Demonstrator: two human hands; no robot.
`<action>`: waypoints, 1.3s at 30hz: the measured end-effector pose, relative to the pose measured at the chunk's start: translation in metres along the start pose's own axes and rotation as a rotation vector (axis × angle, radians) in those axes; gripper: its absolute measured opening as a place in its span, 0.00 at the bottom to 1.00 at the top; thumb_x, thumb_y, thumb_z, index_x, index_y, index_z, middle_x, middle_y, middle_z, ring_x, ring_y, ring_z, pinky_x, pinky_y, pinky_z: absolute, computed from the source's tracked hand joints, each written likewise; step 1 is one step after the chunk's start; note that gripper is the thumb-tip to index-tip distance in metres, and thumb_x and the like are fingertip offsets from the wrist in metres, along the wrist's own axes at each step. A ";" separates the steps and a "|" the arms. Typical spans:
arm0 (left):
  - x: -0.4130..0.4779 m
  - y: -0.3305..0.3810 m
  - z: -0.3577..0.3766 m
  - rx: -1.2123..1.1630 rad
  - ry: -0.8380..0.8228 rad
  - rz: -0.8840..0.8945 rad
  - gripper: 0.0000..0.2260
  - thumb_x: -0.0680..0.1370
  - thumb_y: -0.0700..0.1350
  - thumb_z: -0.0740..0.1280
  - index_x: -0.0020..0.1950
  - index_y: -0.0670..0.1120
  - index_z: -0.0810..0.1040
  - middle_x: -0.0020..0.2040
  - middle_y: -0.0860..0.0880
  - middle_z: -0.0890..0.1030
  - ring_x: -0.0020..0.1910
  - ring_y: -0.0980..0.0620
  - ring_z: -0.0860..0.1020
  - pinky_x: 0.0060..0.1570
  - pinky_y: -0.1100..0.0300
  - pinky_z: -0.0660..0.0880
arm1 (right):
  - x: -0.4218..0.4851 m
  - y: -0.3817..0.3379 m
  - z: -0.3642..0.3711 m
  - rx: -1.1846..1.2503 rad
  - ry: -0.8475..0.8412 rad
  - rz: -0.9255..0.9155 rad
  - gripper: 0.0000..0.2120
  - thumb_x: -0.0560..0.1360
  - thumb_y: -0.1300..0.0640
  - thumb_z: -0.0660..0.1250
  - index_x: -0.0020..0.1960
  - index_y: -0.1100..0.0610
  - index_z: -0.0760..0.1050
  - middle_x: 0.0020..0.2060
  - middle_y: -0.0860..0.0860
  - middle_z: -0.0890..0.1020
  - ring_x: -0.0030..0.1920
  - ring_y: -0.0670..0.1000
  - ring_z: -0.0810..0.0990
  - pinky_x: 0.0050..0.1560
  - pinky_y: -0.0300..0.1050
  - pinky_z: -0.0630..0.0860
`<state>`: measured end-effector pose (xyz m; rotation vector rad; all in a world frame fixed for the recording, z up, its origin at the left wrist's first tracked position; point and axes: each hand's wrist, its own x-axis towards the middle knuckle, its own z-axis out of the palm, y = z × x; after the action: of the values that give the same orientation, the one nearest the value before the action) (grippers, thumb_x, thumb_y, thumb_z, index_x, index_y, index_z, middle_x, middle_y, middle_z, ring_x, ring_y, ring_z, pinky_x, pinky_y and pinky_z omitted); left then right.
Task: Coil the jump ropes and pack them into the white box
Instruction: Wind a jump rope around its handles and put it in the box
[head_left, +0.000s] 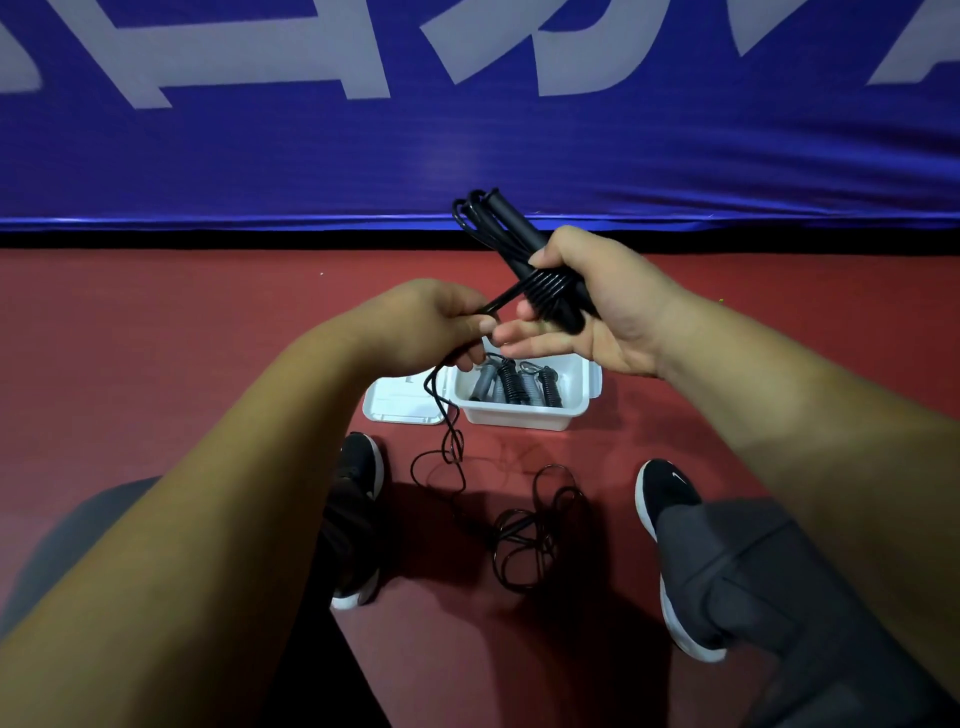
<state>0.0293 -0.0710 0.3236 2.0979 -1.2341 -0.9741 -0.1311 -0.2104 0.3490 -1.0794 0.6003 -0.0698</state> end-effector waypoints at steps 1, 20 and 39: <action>0.000 0.000 0.000 0.023 0.008 -0.001 0.10 0.87 0.45 0.63 0.52 0.46 0.83 0.45 0.47 0.87 0.40 0.57 0.83 0.50 0.54 0.82 | 0.001 0.001 0.000 -0.033 0.008 0.006 0.08 0.82 0.56 0.62 0.50 0.61 0.73 0.38 0.59 0.79 0.40 0.59 0.87 0.53 0.61 0.86; -0.010 0.012 -0.019 -0.197 0.140 0.166 0.06 0.77 0.30 0.71 0.53 0.33 0.81 0.46 0.38 0.85 0.42 0.47 0.82 0.42 0.58 0.80 | -0.005 0.012 -0.008 -0.380 -0.506 0.226 0.13 0.76 0.60 0.69 0.59 0.61 0.72 0.41 0.60 0.78 0.26 0.47 0.64 0.28 0.41 0.53; -0.017 0.029 -0.002 0.048 0.125 0.122 0.13 0.74 0.34 0.75 0.51 0.51 0.84 0.42 0.52 0.85 0.39 0.56 0.81 0.41 0.61 0.78 | 0.027 0.022 -0.029 -1.043 0.115 0.126 0.11 0.77 0.56 0.68 0.53 0.63 0.81 0.42 0.57 0.87 0.30 0.51 0.77 0.26 0.39 0.69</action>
<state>0.0105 -0.0684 0.3516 2.0596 -1.3157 -0.7553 -0.1277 -0.2322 0.3100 -2.0471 0.8308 0.3300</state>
